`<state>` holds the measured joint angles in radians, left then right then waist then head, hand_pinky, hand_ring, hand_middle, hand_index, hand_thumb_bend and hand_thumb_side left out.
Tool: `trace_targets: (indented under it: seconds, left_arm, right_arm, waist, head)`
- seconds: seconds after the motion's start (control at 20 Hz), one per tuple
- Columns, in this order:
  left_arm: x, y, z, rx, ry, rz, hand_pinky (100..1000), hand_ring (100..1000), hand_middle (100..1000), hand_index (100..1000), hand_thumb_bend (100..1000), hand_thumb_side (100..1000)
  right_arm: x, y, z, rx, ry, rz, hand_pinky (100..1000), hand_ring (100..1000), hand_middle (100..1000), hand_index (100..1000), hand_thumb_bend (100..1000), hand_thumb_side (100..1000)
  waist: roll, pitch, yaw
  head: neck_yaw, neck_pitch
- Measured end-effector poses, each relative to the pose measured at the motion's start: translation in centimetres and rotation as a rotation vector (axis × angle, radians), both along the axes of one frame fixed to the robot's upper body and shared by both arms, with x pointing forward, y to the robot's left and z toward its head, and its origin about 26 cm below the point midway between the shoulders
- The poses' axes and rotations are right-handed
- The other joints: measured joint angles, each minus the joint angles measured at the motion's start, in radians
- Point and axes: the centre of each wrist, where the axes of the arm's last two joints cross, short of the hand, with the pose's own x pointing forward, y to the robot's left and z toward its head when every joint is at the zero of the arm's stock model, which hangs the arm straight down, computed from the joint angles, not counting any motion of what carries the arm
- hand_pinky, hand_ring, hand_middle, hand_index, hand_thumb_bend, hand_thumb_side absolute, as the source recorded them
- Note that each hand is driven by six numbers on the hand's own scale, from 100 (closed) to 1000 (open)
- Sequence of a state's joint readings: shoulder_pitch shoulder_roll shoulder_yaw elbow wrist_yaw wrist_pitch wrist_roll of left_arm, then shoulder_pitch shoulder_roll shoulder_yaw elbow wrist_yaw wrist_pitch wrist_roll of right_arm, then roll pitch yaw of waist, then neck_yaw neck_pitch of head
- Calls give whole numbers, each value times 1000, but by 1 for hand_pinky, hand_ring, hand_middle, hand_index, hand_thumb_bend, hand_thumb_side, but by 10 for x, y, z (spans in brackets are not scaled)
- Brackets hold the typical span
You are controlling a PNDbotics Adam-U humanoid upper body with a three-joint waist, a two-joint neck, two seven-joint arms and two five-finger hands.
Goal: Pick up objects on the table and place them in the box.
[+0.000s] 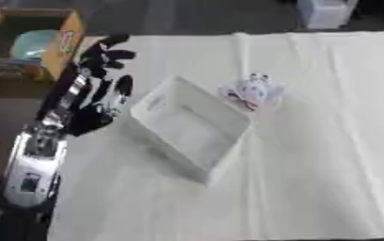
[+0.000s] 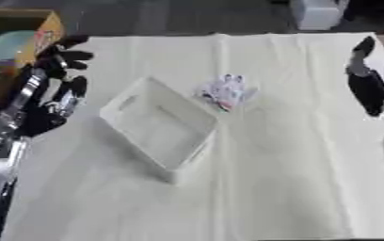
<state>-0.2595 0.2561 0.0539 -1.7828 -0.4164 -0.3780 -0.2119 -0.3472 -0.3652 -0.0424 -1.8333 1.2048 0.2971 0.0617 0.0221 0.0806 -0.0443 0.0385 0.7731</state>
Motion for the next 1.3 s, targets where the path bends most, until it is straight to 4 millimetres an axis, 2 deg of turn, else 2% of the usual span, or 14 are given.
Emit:
trace_targets:
  seconds: [0.25,0.8,1.3]
  left_arm:
    - [3,-6,3,7,-10,-43,755,100,933,848,100,760]
    - [7,-9,-1,3,11,-90,752,100,937,849,100,765]
    - [8,-10,-2,8,21,-104,752,100,956,846,100,765]
  right_arm:
    - [22,12,8,-50,72,73,708,797,866,935,100,849]
    - [62,45,19,-184,181,191,760,823,902,982,100,854]
    - [97,62,28,-298,349,342,811,834,877,1000,100,802]
  waist:
    - [1,0,-9]
    - [21,8,-14]
    - [22,10,-8]
  head:
    - [-5,0]
    - [-12,0]
    - [-12,0]
